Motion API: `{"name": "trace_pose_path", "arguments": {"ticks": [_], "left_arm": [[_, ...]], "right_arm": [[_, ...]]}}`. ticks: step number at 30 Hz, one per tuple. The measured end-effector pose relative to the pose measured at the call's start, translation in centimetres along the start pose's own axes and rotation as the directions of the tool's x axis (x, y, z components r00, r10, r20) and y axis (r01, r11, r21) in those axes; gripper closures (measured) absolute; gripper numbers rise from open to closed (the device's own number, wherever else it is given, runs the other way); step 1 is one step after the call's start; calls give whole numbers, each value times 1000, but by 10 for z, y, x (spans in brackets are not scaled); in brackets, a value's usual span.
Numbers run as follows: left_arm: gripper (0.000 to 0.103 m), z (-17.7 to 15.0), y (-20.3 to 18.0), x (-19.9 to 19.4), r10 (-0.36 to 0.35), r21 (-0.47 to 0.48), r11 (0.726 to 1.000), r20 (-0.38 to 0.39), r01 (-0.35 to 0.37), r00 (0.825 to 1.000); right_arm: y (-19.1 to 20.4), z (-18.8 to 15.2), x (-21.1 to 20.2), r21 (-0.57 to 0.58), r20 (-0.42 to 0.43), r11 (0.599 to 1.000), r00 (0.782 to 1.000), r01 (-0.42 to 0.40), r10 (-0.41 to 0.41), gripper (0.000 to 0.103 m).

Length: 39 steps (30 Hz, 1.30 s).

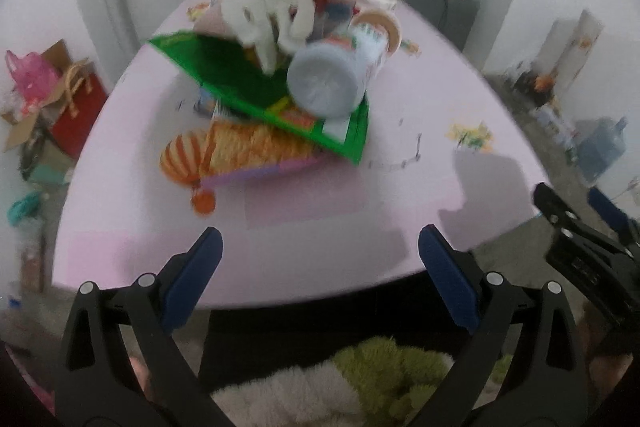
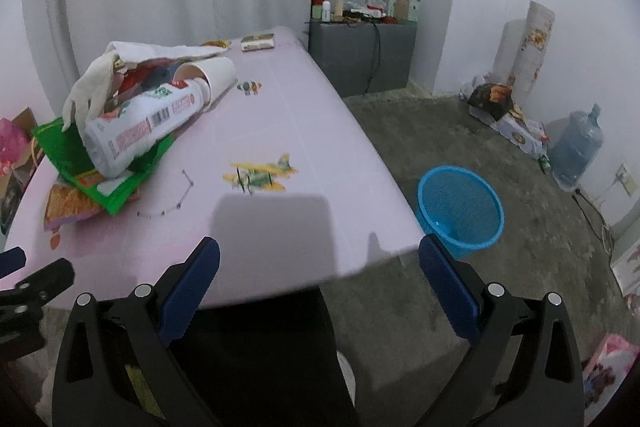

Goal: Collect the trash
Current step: 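Reach the left gripper into the white tissue on the pile and close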

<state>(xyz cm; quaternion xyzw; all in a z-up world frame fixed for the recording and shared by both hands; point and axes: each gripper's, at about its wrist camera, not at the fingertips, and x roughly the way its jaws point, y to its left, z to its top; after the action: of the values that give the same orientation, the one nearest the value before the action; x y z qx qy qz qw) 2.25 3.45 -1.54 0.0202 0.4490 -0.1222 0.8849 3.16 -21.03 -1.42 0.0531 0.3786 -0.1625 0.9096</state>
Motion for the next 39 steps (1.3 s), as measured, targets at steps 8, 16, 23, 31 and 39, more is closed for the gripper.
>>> {"name": "trace_pose_path", "arguments": {"ticks": [8, 16, 23, 31, 39], "left_arm": [[9, 42, 32, -22, -129, 29, 992, 299, 126, 946], [9, 98, 51, -25, -168, 57, 986, 453, 160, 876], [9, 144, 55, 4, -225, 111, 974, 354, 198, 908], [20, 182, 64, 49, -199, 67, 980, 250, 189, 947], [51, 187, 86, 77, -205, -53, 975, 153, 215, 967]], "right_arm": [[10, 67, 2, -48, 208, 997, 976, -56, 65, 6], [20, 150, 45, 52, 90, 899, 899, -435, 429, 7], [71, 216, 101, 48, -184, 724, 706, -688, 684, 9], [159, 261, 169, -52, -450, 674, 619, -737, 643, 9], [169, 249, 193, -74, -539, 687, 608, -723, 583, 37]]}}
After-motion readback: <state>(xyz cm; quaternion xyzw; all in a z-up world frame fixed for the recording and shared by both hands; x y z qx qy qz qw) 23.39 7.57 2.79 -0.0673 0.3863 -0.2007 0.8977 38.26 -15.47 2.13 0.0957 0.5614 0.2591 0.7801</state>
